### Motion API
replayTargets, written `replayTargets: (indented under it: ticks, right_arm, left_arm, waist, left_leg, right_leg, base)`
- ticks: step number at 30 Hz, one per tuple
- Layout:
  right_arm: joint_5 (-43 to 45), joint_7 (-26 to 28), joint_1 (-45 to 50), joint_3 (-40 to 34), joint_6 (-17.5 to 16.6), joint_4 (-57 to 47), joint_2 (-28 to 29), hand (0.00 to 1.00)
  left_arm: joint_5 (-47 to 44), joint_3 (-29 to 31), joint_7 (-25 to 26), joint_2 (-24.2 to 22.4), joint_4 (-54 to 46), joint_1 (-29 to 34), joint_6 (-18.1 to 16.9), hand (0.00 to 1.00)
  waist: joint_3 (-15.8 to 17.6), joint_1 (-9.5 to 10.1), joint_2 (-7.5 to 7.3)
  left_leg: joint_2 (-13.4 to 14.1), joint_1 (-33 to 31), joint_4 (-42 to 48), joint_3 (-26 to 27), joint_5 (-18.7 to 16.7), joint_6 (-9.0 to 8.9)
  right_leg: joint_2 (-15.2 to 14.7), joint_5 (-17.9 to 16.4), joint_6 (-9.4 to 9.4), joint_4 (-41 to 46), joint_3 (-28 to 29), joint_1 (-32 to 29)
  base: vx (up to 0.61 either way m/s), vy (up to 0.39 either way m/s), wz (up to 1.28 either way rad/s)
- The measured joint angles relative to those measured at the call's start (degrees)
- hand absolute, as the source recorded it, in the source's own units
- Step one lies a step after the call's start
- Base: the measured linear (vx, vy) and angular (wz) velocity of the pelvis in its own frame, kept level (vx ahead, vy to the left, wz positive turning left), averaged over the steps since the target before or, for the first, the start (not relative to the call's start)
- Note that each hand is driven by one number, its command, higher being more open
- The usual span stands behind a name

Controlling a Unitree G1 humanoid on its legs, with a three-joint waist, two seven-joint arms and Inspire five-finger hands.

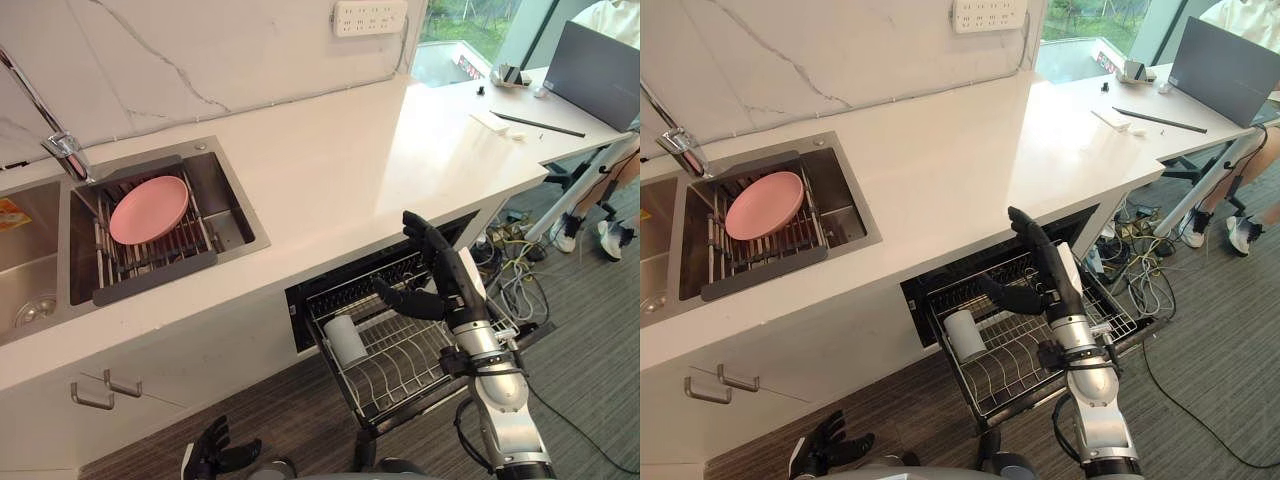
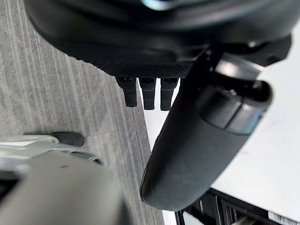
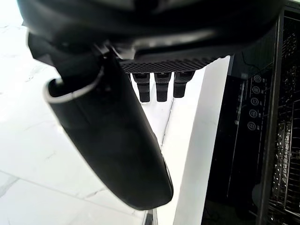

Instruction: Walk over to the sink, pick up the cup, carry it to the dishwasher, place the cup inside the dishwasher, then close the dishwasher door

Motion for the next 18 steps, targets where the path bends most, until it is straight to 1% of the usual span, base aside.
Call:
replayTargets:
  ticks: [2, 6, 8, 9, 10, 11, 12, 13, 14, 15, 16, 18]
  right_arm:
    - [1.36, 0.17, -0.17, -1.62, 0.00, 0.00, -0.28, 0.90]
    - [2.21, -0.09, -0.18, -2.12, 0.00, -0.04, -0.26, 0.90]
    - [2.20, -0.08, -0.44, -2.12, 0.00, -0.06, -0.23, 0.90]
    - [2.21, -0.08, -0.66, -2.14, 0.01, -0.06, -0.23, 0.90]
    - [2.23, -0.05, -1.04, -2.69, 0.01, -0.19, -0.23, 0.90]
    - [2.25, -0.08, -1.22, -3.59, 0.01, -0.25, -0.25, 0.90]
    - [2.28, -0.23, -1.57, -4.86, 0.15, -0.25, -0.35, 0.90]
    - [2.28, -0.30, -1.88, -5.48, 0.23, -0.23, -0.45, 0.90]
    - [2.31, -0.68, -2.65, -6.23, 0.51, -0.20, -0.52, 0.90]
    - [2.35, -1.06, -3.22, -6.75, 0.54, -0.21, -0.42, 0.90]
    - [2.35, -1.19, -3.19, -7.08, 0.54, -0.21, -0.29, 0.90]
    - [2.35, -1.76, -2.97, -8.13, 0.53, -0.21, 0.50, 0.90]
  left_arm:
    - [-1.35, 1.06, -2.45, 0.44, 0.22, 0.21, -0.33, 0.90]
    - [-2.75, 1.39, -4.15, 0.88, 0.25, 0.26, -1.21, 0.90]
    - [-2.72, 2.19, -5.37, 0.51, 0.05, 1.16, -1.40, 0.90]
    - [-2.71, 2.41, -5.58, 0.32, -0.03, 1.57, -1.55, 0.90]
    - [-2.61, 2.82, -5.91, -0.07, 0.00, 2.03, -1.72, 0.90]
    - [-2.60, 3.25, -6.09, -0.36, 0.05, 2.20, -2.08, 0.90]
    - [-2.57, 3.53, -6.16, -0.57, 0.06, 2.38, -2.40, 0.90]
    - [-2.55, 3.50, -6.23, -0.65, 0.07, 2.42, -2.46, 0.90]
    - [-2.46, 3.19, -6.26, -0.67, 0.06, 2.51, -2.50, 0.90]
    - [-2.44, 2.40, -6.25, -0.65, 0.05, 2.44, -2.50, 0.90]
    - [-2.42, 1.92, -6.26, -0.60, 0.01, 2.42, -2.50, 0.90]
    - [-1.94, 0.57, -6.25, -0.60, -0.22, 2.22, -2.49, 0.90]
  waist:
    - [-0.15, 0.00, 0.25]
    - [-0.16, 0.40, 0.25]
    - [-0.28, 1.65, 0.23]
    - [-0.38, 1.74, 0.20]
    - [-0.50, 1.69, 0.19]
    - [-0.63, 1.75, 0.29]
    - [-0.89, 1.82, 0.51]
    - [-0.99, 1.82, 0.66]
    - [-1.07, 1.88, 0.80]
    - [-1.13, 1.82, 0.75]
    - [-1.26, 1.70, 0.74]
    - [-1.33, 1.06, 0.79]
  left_leg:
    - [0.00, -0.75, 0.29, -2.10, 0.09, -0.03]
    - [-0.14, -1.99, 1.18, -6.20, 0.33, -0.05]
    - [-0.09, -2.36, 1.57, -6.94, 0.33, -0.12]
    - [-0.09, -2.70, 1.82, -7.00, 0.28, -0.17]
    - [0.15, -3.87, 3.10, -6.21, -0.16, -0.25]
    - [1.42, -5.03, 5.19, -2.90, -1.51, 0.46]
    - [3.11, -5.95, 8.11, 1.41, -2.21, 0.43]
    - [3.35, -6.23, 8.77, 2.81, -2.14, 0.10]
    - [2.90, -6.30, 8.70, 3.36, -2.16, 0.13]
    - [1.82, -5.78, 7.75, 2.84, -1.96, 0.43]
    - [1.18, -5.51, 7.14, 2.45, -1.73, 0.72]
    - [-0.23, -4.87, 5.98, 1.79, -1.40, 1.17]
  right_leg:
    - [-0.25, -0.46, 0.03, 0.00, -2.17, 0.41]
    - [-0.77, -1.41, 0.23, 0.02, -6.49, 1.70]
    - [-0.92, -1.85, 0.21, 0.09, -7.68, 2.22]
    - [-1.03, -1.91, 0.25, 0.28, -7.98, 2.20]
    - [-1.41, -2.02, 0.34, 0.33, -9.22, 2.19]
    - [-1.65, -2.04, 0.28, 0.35, -9.91, 2.17]
    - [-2.07, -1.99, 0.39, 0.38, -10.91, 2.18]
    - [-2.35, -1.92, 0.60, 0.46, -11.39, 2.24]
    - [-3.06, -2.00, 1.13, 1.18, -12.31, 2.20]
    - [-4.29, -2.32, 1.88, 2.53, -12.91, 2.21]
    - [-4.98, -2.52, 2.23, 3.22, -13.40, 2.23]
    - [-7.12, -3.39, 3.37, 5.88, -14.83, 2.21]
  base:
    - [0.01, -0.002, 0.42]
    - [0.01, -0.008, 0.60]
    - [0.01, 0.012, 0.31]
    - [0.00, 0.028, 0.32]
    - [-0.01, 0.039, 0.43]
    - [0.01, 0.074, 0.57]
    - [0.01, 0.087, 0.46]
    - [0.01, 0.136, 0.39]
    - [-0.03, 0.169, 0.32]
    - [-0.05, 0.223, 0.32]
    - [-0.05, 0.195, 0.31]
    - [-0.03, 0.169, 0.45]
